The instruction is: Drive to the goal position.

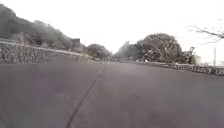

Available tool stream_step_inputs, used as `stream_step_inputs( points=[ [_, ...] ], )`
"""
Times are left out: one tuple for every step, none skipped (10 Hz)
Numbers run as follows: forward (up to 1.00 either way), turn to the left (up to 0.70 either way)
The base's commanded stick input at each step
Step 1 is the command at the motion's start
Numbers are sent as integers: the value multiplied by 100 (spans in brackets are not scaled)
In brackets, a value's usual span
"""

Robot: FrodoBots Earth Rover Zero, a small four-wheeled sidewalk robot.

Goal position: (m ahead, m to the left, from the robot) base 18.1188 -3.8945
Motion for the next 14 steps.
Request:
stream_step_inputs(
  points=[
    [85,0],
    [85,0],
    [85,0],
    [85,0],
    [85,0],
    [85,0],
    [85,0],
    [85,0],
    [85,0],
    [85,0],
    [85,0],
    [85,0],
    [85,0],
    [85,0]
  ],
)
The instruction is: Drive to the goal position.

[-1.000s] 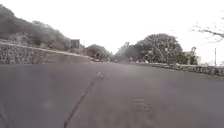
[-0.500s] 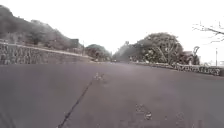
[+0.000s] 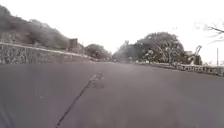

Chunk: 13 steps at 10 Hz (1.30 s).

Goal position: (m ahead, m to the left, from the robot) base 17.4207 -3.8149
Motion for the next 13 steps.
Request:
stream_step_inputs(
  points=[
    [85,0],
    [85,0],
    [85,0],
    [85,0],
    [85,0],
    [85,0],
    [85,0],
    [85,0],
    [85,0],
    [85,0],
    [85,0],
    [85,0],
    [85,0]
  ],
)
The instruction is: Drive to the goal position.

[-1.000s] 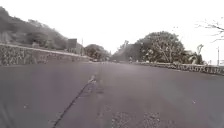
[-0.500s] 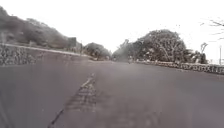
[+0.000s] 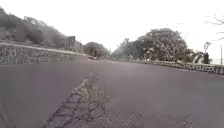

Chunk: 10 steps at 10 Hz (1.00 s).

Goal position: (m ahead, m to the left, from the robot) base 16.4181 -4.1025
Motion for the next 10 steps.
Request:
stream_step_inputs(
  points=[
    [85,0],
    [85,0],
    [85,0],
    [85,0],
    [85,-27],
    [85,-27],
    [85,0],
    [85,0],
    [85,0],
    [85,0]
  ],
)
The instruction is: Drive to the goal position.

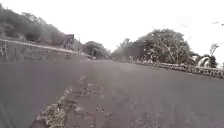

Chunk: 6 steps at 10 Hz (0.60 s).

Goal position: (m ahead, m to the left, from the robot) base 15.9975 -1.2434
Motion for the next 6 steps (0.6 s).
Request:
stream_step_inputs(
  points=[
    [85,0],
    [85,-27],
    [85,-27],
    [85,-27],
    [85,-27],
    [85,-27]
  ],
)
